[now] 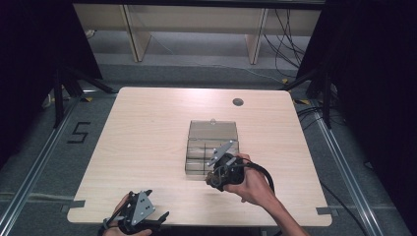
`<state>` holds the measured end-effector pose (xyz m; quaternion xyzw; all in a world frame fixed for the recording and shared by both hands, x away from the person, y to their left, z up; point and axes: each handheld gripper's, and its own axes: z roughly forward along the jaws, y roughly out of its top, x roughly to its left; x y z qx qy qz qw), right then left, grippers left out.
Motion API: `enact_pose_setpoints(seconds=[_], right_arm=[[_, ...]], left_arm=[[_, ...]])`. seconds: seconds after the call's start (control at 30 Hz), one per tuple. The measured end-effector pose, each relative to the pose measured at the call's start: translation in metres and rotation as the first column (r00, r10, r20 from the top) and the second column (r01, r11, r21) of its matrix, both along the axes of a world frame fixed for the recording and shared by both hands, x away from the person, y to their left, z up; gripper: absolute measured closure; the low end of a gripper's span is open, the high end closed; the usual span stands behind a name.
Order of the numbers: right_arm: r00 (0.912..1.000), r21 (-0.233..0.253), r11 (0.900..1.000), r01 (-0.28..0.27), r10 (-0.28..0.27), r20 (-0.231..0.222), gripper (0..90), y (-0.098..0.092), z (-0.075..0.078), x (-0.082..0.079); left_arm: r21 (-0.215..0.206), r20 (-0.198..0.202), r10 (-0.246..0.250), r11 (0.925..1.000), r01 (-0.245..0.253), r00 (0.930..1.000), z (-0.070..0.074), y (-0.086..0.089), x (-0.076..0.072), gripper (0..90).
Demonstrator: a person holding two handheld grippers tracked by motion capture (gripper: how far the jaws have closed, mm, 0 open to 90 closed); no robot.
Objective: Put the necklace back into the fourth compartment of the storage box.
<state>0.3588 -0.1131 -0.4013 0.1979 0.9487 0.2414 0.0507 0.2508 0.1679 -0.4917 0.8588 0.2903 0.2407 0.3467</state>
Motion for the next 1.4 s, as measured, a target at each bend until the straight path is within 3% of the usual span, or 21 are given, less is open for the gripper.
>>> enact_pose_setpoints(seconds=[0.43,0.47,0.53,0.8,0.83,0.87,1.07,1.1,1.4], right_arm=[[0.9994,-0.001,0.999,-0.034,0.034,-0.007,58.3,0.008,0.019,0.007],[0.9996,-0.004,1.000,-0.027,0.027,-0.010,58.3,0.009,0.020,0.007],[0.9994,-0.009,0.999,-0.031,0.031,-0.013,58.3,0.011,0.023,0.008],[0.9987,-0.011,0.999,-0.049,0.049,-0.010,58.3,0.022,0.037,0.018],[0.9987,-0.015,0.999,-0.051,0.050,-0.008,58.3,0.024,0.037,0.020],[0.9990,-0.022,0.999,-0.045,0.045,-0.003,58.3,0.027,0.038,0.023],[0.9989,-0.037,0.998,-0.045,0.044,-0.014,58.3,0.038,0.036,0.036],[0.9991,-0.042,0.998,-0.039,0.038,-0.018,58.3,0.039,0.035,0.038],[0.9989,-0.055,0.998,-0.011,0.009,-0.047,58.3,0.050,0.023,0.056]], left_arm=[[-0.004,-0.004,-0.003,1.0000,0.003,1.0000,0.000,0.000,0.000,15.4],[0.016,0.020,-0.035,0.9993,0.035,0.9992,0.001,0.001,0.003,15.4],[-0.004,-0.008,-0.003,1.0000,0.003,1.0000,0.000,0.000,0.000,15.4],[-0.005,-0.007,-0.001,1.0000,0.001,1.0000,0.000,0.000,0.000,15.4],[0.020,0.027,-0.038,0.9991,0.038,0.9989,0.002,0.001,0.003,15.4],[0.022,0.032,-0.038,0.9991,0.037,0.9988,0.002,0.002,0.003,15.4],[-0.002,0.029,-0.020,0.9998,0.020,0.9994,0.001,0.001,0.002,15.4],[-0.016,0.002,0.003,0.9999,-0.003,1.0000,0.000,0.000,0.000,15.4],[-0.017,0.004,0.001,0.9998,-0.001,1.0000,0.000,0.000,0.000,15.4]])
